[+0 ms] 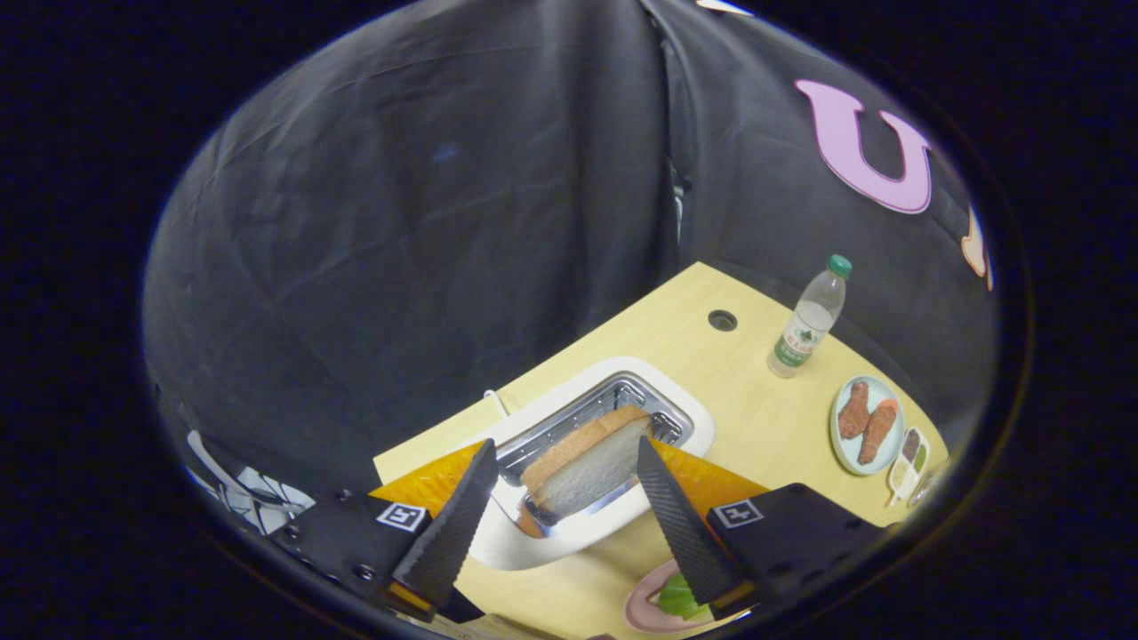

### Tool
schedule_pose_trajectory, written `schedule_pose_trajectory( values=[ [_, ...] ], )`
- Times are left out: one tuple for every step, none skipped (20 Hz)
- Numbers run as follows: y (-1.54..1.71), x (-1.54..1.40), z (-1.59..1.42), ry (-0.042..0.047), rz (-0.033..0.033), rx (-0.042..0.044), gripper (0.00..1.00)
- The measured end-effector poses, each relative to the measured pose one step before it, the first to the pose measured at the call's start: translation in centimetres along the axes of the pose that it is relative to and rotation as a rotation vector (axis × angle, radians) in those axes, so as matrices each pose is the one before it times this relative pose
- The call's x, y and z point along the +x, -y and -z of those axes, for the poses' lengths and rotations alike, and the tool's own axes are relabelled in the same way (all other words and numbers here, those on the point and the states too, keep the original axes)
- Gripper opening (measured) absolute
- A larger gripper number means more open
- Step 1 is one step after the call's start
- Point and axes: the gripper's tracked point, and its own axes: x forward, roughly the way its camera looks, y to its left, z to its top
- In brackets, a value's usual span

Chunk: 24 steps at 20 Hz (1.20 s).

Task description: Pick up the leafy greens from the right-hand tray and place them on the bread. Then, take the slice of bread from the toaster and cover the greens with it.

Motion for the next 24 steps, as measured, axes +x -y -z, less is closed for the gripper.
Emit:
schedule_pose_trajectory(
  values=[
    [0.286, 0.381, 0.314, -0.01568, 0.00443, 0.01477, 1.0],
    [0.205, 0.452, 0.091, -0.01156, 0.00218, 0.01503, 1.0],
    [0.054, 0.363, 0.118, -0.0097, 0.00327, 0.01324, 1.0],
    [0.092, 0.295, 0.063, -0.00932, -0.00102, 0.01241, 0.99],
    [0.0, 0.294, 0.024, -0.00571, -0.00031, 0.00791, 0.98],
    [0.226, 0.261, 0.084, -0.0083, 0.0043, 0.00407, 0.98],
    [0.247, 0.309, 0.332, -0.009, 0.00958, -0.00172, 0.98],
    [0.219, 0.041, 0.077, -0.00338, 0.0049, -0.00667, 0.98],
    [0.021, -0.002, -0.002, 0.00075, 0.00143, -0.00481, 0.97],
    [-0.073, -0.019, 0.016, -0.00284, -0.00006, -0.00074, 0.97],
    [0.119, 0.017, 0.265, -0.00286, 0.00226, -0.001, 0.88],
    [0.171, -0.175, 0.018, -0.00709, -0.00265, 0.00112, 0.78],
    [0.001, -0.015, 0.281, -0.01188, -0.00279, 0.00429, 0.69],
    [0.512, -0.134, 0.214, -0.01066, 0.0131, 0.00842, 0.6],
    [-0.175, -0.263, 0.122, -0.00825, -0.0119, 0.01094, 0.5],
    [0.022, -0.163, -0.059, -0.00562, -0.00846, 0.00069, 0.41],
    [-0.137, 0.369, 0.116, 0.00225, -0.02088, 0.01983, 0.32],
    [-0.608, -0.067, 0.437, -0.01222, -0.0253, 0.01503, 0.22],
    [0.041, -0.931, -0.419, 0.00752, -0.01605, -0.00054, 0.13],
    [0.166, -0.508, -0.291, 0.01248, -0.00366, 0.00394, 0.13],
    [-0.202, -0.452, -0.312, 0.01858, -0.0079, 0.00974, 0.13],
    [-0.162, -0.453, -0.338, 0.01422, -0.01169, 0.00242, 0.13],
    [0.047, -0.485, -0.309, 0.01565, -0.0037, 0.0048, 0.13],
    [0.084, -0.537, -0.272, 0.01101, -0.00738, 0.00708, 0.13]
  ],
)
